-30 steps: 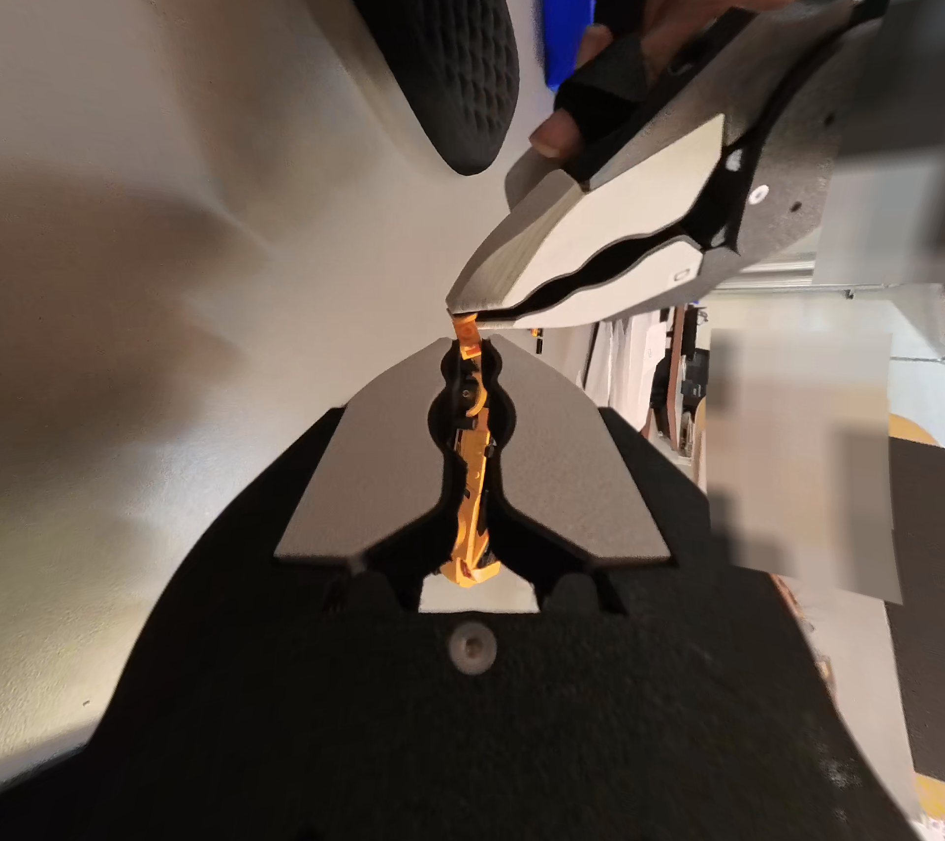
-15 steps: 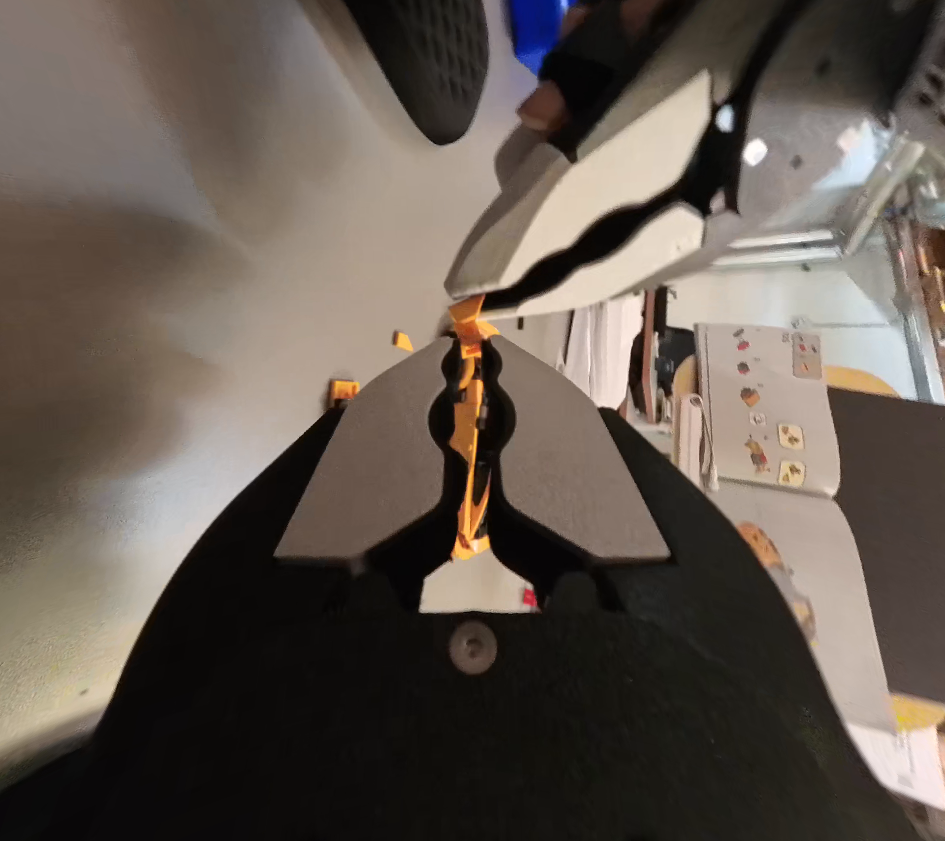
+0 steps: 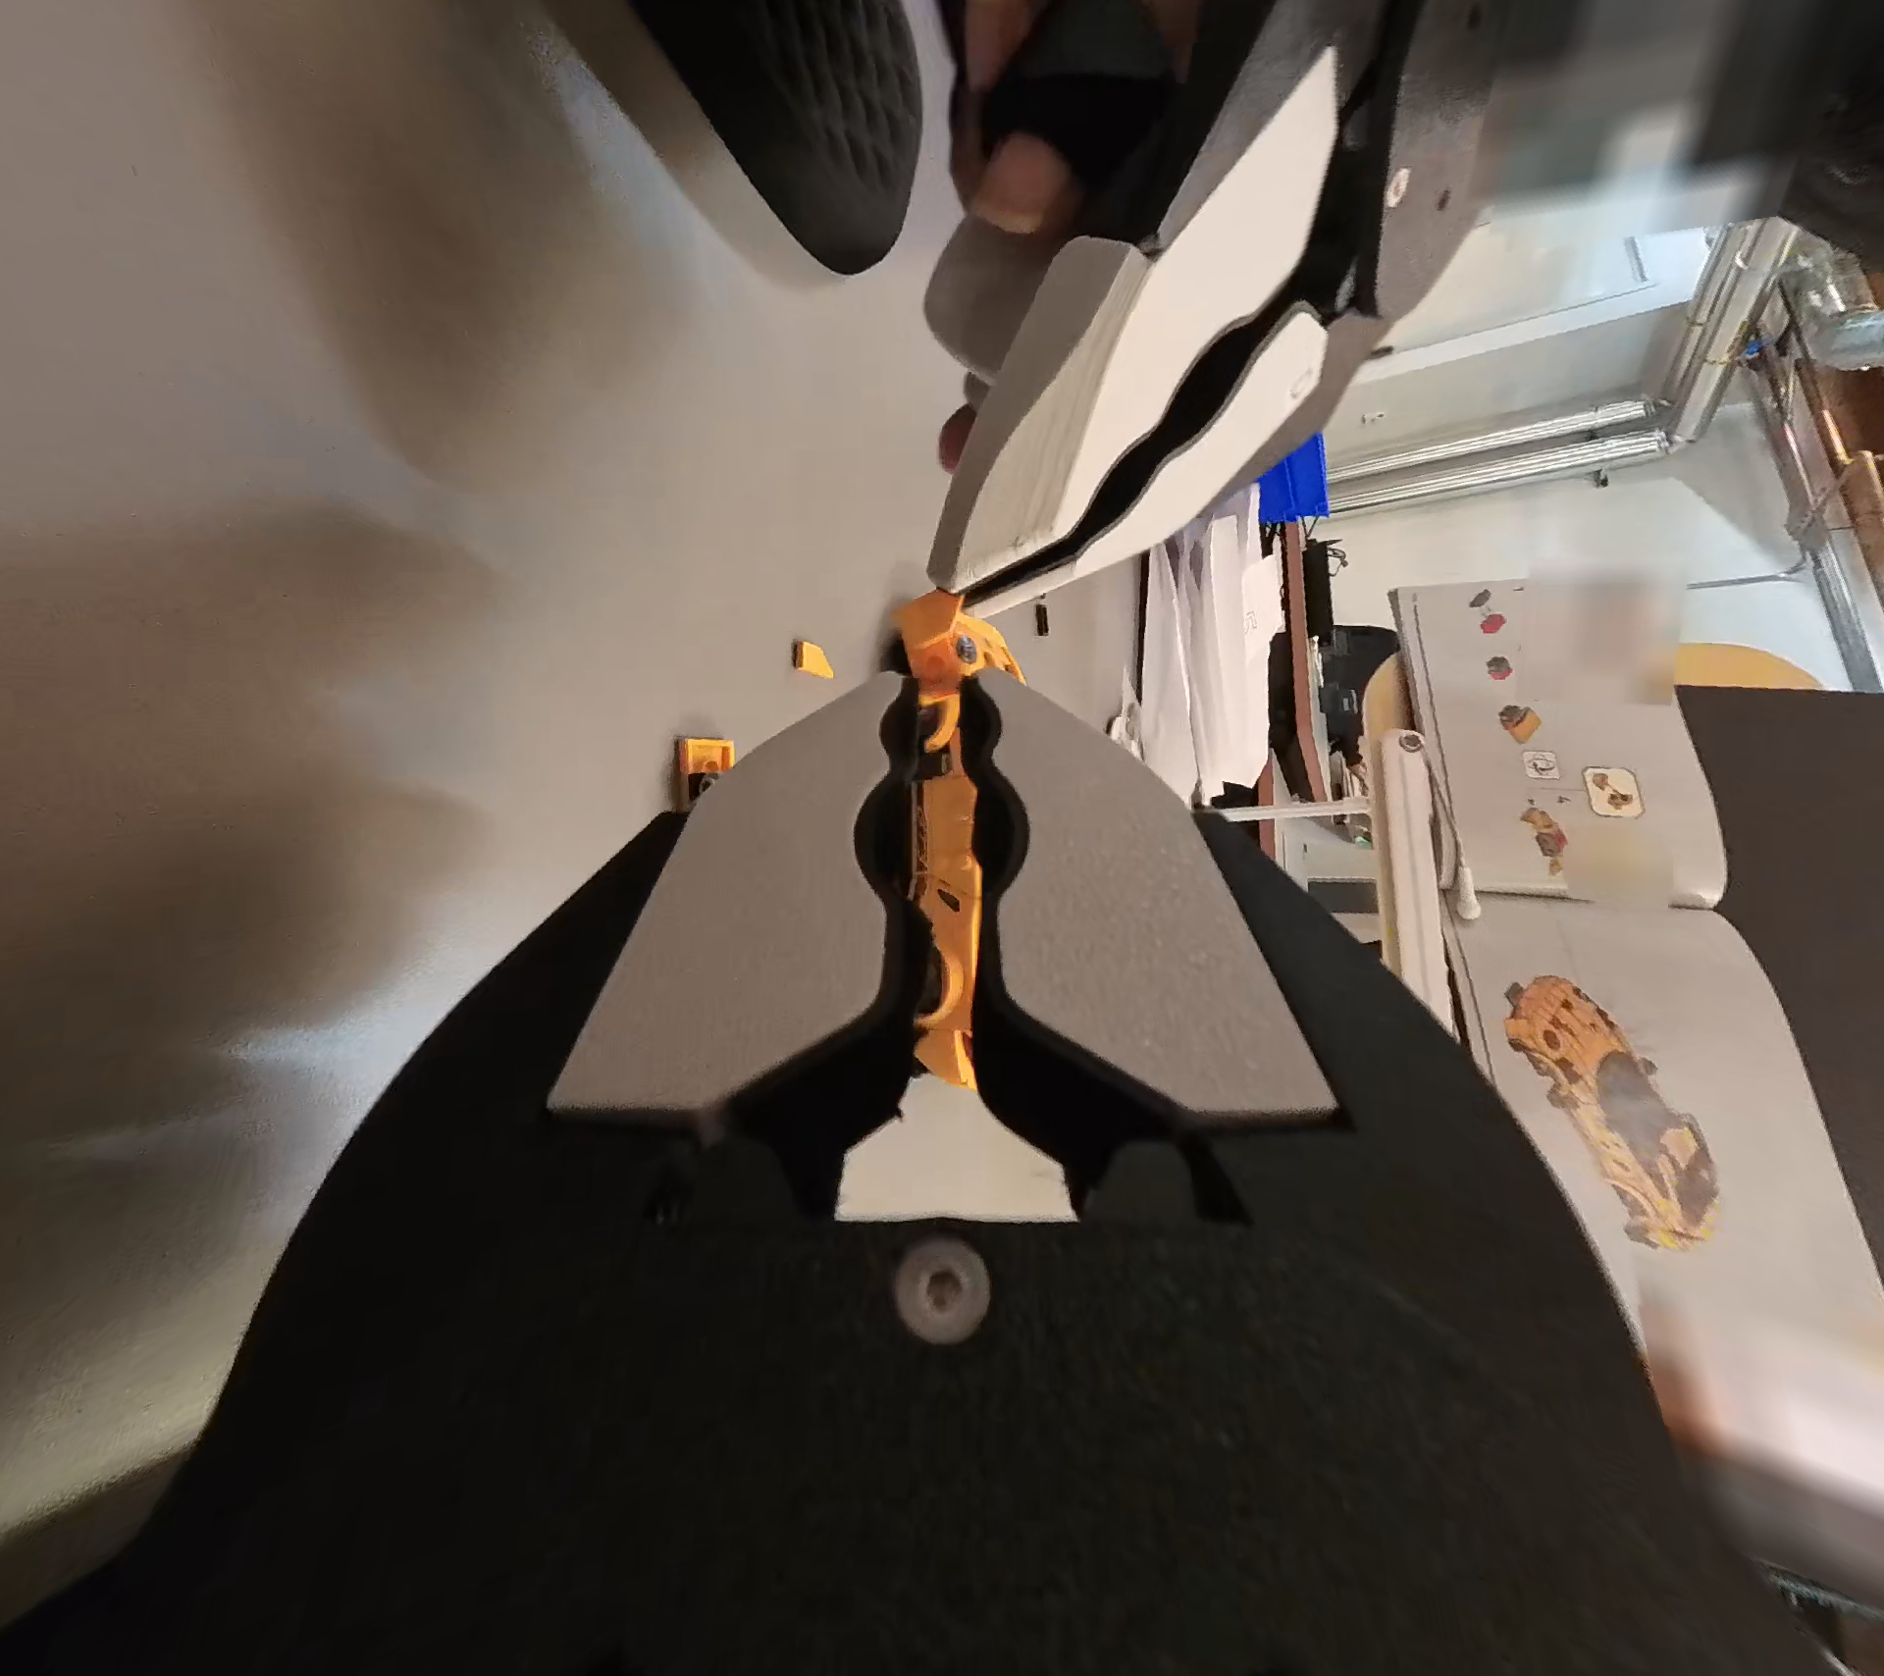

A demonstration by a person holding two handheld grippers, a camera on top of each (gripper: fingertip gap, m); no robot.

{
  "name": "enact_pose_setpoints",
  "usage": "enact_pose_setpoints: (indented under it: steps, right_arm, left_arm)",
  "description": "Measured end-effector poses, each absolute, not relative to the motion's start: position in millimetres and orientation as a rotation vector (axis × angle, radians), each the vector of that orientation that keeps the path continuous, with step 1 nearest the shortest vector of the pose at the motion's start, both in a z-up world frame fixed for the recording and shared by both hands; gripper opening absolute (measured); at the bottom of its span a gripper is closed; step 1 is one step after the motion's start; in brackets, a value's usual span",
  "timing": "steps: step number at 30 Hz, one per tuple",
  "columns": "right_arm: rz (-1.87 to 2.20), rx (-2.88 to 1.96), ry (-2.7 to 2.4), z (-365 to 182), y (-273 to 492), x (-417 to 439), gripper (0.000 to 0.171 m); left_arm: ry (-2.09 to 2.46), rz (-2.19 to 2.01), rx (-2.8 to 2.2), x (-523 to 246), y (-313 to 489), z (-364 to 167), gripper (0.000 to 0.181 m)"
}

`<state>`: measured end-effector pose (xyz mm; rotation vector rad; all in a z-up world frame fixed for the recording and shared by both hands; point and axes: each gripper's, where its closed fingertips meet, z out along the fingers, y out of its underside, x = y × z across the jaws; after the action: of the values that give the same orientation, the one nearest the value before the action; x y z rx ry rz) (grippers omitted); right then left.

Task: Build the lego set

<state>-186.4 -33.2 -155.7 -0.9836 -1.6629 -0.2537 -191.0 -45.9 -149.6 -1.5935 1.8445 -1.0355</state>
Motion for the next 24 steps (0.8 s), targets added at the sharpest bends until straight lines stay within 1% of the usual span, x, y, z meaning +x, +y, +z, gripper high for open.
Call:
enact_pose_setpoints:
  steps: [5, 24]
  right_arm:
    - [-0.269, -0.976, -1.681, -159, -31, -185, 0.007]
    - [-0.327, -0.866, -1.81, -166, -40, -187, 0.006]
  left_arm:
    - [1.947, -0.965, -1.597, -190, -45, -153, 0.003]
    - [2.175, -0.961, -1.611, -195, -54, -163, 0.003]
